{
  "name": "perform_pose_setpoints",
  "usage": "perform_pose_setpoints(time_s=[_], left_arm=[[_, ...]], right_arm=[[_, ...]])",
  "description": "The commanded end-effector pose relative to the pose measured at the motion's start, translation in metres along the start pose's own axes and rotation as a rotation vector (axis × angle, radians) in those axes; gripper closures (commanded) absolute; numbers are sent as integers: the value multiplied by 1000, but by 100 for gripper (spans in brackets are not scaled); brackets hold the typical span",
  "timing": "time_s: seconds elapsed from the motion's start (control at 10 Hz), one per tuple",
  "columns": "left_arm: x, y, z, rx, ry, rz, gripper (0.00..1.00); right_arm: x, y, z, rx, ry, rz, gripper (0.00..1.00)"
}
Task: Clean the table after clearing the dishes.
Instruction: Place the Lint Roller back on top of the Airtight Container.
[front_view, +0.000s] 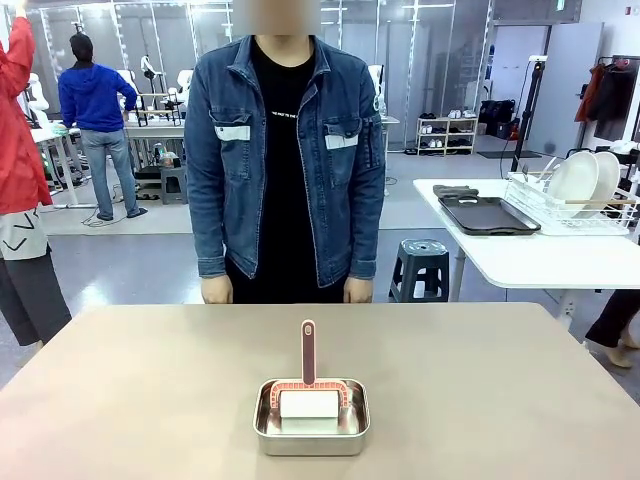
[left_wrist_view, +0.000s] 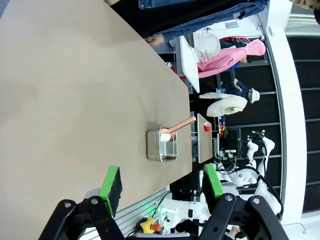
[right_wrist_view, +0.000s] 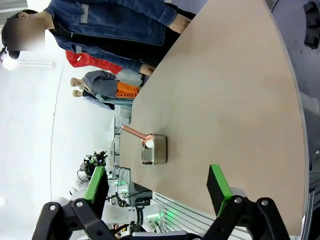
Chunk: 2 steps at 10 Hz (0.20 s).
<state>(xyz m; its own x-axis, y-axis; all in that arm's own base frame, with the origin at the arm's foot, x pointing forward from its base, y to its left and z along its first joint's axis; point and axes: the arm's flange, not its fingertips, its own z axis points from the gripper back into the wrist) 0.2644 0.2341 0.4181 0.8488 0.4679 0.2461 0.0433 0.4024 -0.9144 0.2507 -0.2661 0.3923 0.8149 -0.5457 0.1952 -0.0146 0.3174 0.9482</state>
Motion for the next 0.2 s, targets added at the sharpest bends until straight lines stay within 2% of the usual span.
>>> perform_pose_setpoints(time_s=[0.0,0.1], left_arm=[[-2,-3,4,8,6,4,17],[-2,-3,4,8,6,4,17]], right_arm=[[-1,3,3,10,3,2,0],[-1,3,3,10,3,2,0]])
